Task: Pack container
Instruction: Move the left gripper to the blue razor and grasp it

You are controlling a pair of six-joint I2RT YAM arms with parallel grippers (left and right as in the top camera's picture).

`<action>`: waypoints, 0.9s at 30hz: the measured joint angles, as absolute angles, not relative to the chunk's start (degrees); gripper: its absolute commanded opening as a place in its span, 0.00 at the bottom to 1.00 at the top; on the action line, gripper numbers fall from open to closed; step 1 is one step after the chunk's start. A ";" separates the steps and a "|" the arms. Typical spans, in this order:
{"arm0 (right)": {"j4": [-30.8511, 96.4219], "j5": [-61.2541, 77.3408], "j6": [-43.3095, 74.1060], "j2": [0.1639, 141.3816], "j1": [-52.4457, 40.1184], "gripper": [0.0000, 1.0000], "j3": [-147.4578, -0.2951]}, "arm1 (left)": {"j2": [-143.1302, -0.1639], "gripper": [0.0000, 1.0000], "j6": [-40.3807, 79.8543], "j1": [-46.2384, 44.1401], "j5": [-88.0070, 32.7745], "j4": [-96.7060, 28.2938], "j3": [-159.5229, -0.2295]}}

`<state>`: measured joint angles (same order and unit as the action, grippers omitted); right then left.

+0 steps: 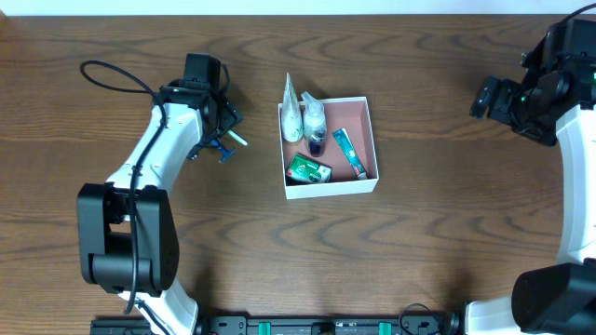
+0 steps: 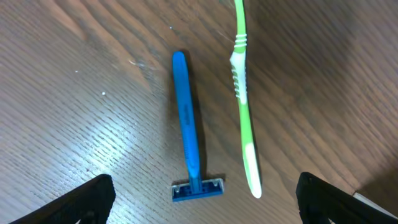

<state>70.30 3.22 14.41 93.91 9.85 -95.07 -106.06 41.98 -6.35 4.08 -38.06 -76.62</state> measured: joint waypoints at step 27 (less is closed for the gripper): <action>70.28 3.22 14.41 93.91 9.85 0.99 -95.07 | -112.33 0.93 41.54 -2.72 -1.13 -39.66 -76.62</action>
